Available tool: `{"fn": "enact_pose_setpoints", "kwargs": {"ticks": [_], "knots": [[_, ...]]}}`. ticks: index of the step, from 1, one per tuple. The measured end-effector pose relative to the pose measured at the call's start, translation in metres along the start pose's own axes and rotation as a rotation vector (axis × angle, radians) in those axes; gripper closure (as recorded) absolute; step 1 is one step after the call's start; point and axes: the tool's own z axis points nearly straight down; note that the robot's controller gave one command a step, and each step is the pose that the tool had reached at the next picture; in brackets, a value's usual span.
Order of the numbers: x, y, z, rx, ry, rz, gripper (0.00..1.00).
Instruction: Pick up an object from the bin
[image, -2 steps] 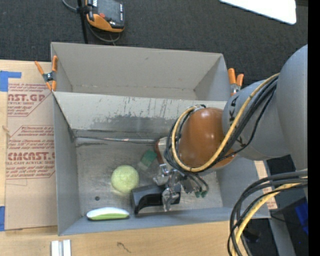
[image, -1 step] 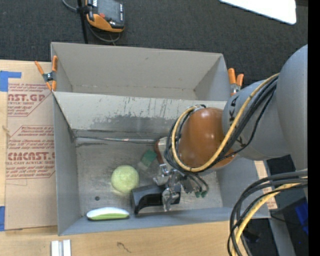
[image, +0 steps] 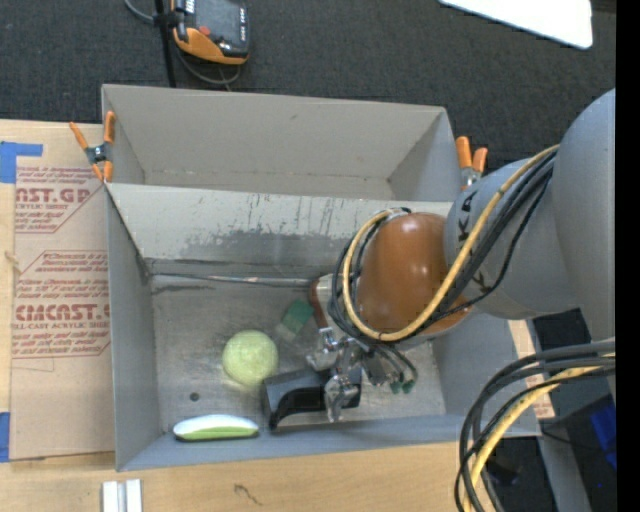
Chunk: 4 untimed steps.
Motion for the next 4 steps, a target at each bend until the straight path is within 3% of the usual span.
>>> {"fn": "enact_pose_setpoints", "kwargs": {"ticks": [4], "knots": [[0.0000, -0.0001, 0.0000, 0.000, 0.000, 0.000, 1.00]]}}
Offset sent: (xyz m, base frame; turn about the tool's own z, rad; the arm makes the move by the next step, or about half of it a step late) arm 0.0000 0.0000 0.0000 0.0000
